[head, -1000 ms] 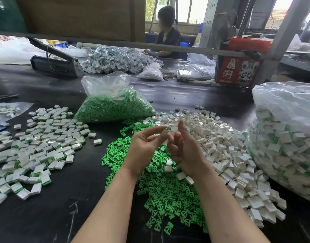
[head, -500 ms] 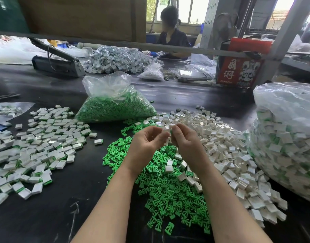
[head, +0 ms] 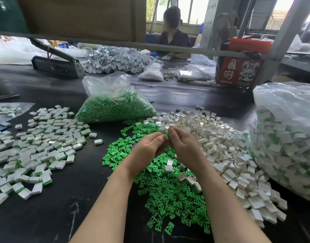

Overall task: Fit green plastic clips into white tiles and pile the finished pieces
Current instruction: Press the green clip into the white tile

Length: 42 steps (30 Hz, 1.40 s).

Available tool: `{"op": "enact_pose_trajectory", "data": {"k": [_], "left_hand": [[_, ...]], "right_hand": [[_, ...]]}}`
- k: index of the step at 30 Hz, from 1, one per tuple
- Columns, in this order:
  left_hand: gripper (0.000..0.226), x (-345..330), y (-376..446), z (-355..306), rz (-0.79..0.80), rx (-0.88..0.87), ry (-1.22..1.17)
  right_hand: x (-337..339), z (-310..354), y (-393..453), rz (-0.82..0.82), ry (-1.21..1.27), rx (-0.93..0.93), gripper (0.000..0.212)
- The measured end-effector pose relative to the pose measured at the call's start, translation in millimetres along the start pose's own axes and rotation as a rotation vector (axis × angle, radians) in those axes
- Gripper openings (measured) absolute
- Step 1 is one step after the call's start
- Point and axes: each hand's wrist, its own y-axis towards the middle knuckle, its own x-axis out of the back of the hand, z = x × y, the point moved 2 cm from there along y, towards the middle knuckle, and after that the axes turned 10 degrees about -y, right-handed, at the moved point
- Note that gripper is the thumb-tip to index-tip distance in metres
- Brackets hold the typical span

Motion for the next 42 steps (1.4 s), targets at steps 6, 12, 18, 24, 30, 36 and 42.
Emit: {"op": "enact_pose_trajectory", "data": {"k": [6, 12, 18, 24, 30, 36, 42], "left_hand": [[0.036, -3, -1, -1, -0.036, -0.044, 0.034], [0.032, -14, 1, 1, -0.124, -0.112, -0.059], [0.027, -5, 2, 3, -0.078, -0.076, -0.006], [0.026, 1, -2, -3, -0.009, -0.043, 0.023], [0.019, 3, -1, -8, -0.132, -0.082, 0.177], [0.006, 5, -2, -10, -0.243, -0.123, 0.128], [0.018, 4, -1, -8, -0.208, -0.097, 0.161]], "right_hand": [[0, 2, -2, -0.04, -0.075, 0.01, 0.035], [-3, 1, -3, -0.197, -0.108, 0.03, 0.037], [-6, -6, -1, -0.131, -0.023, 0.014, 0.038], [-1, -5, -2, 0.129, 0.3, -0.107, 0.041], [1, -3, -4, 0.145, 0.524, -0.254, 0.033], [-1, -4, -4, 0.125, 0.47, -0.219, 0.035], [-4, -5, -1, 0.037, 0.313, -0.141, 0.037]]}}
